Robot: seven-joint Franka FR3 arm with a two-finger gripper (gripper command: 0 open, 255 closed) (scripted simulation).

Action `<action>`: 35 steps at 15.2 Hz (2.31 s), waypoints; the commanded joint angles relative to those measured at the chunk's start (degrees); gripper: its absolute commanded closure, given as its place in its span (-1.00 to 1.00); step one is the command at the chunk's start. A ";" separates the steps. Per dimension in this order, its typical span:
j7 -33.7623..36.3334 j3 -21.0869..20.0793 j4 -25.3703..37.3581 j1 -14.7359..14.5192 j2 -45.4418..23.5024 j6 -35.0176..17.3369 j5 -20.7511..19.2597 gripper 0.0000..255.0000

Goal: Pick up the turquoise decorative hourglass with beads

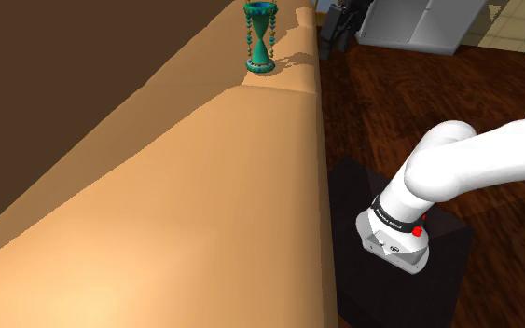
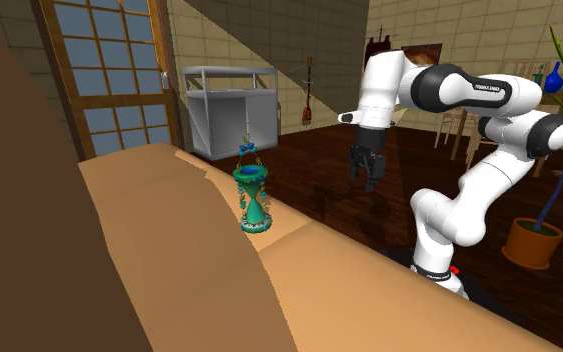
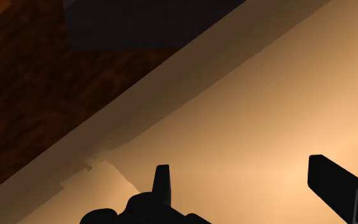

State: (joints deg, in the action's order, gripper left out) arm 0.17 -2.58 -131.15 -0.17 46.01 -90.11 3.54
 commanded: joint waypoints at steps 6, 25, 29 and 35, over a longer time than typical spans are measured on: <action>-1.97 1.69 7.66 0.67 -8.95 -4.01 -0.74 -1.00; -8.94 7.62 53.49 2.28 -45.21 -4.45 2.53 -1.00; -9.56 7.95 56.54 2.65 -48.03 -5.01 3.24 -1.00; -9.91 7.79 48.75 2.48 -45.48 -10.26 3.00 -1.00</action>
State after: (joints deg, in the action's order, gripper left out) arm -9.65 5.23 -81.20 2.32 0.18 -99.50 6.56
